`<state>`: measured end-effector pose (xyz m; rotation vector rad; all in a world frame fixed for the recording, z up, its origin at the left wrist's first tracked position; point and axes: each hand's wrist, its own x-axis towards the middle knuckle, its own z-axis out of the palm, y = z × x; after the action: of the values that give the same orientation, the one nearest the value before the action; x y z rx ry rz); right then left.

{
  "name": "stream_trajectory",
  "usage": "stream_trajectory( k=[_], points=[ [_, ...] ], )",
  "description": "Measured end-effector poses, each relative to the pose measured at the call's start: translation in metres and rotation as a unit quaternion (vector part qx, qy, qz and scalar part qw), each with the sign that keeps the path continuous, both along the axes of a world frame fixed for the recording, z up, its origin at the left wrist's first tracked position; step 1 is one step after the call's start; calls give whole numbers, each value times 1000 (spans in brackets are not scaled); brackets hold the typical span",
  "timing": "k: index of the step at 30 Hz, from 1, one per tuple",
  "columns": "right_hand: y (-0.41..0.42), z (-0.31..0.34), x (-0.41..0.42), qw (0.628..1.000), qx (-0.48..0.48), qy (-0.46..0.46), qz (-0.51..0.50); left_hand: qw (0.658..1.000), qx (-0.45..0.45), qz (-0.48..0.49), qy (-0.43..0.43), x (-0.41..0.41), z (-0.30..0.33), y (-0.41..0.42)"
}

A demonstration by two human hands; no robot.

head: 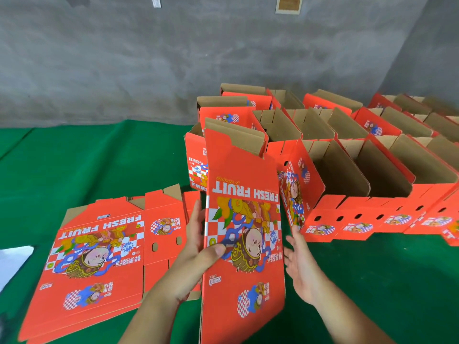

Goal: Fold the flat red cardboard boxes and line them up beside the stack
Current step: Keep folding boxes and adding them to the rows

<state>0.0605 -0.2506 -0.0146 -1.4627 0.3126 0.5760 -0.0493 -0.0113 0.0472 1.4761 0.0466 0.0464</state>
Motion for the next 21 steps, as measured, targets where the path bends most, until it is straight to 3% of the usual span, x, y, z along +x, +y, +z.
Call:
stream_trajectory(
  k=[3, 6, 13, 16, 19, 21],
  points=[
    [2, 2, -4, 1000, 7, 4, 7, 998, 54, 3, -13, 1, 2, -1],
    [-5, 8, -2, 999, -3, -1, -50, 995, 94, 9, -28, 8, 0, -6],
    [-36, 15, -9, 977, 57, -107, -175, 975, 217, 24, -24, 25, -44, 9],
    [-42, 10, -16, 974, 13, -133, -185, 970, 240, 20, -19, 25, -71, 1],
    [-59, -4, -15, 976, -45, -111, -180, 923, 376, 69, -32, 18, -99, -13],
    [-68, -15, -26, 976, -44, -113, -179, 929, 358, 97, -15, 8, -108, -20]
  ],
)
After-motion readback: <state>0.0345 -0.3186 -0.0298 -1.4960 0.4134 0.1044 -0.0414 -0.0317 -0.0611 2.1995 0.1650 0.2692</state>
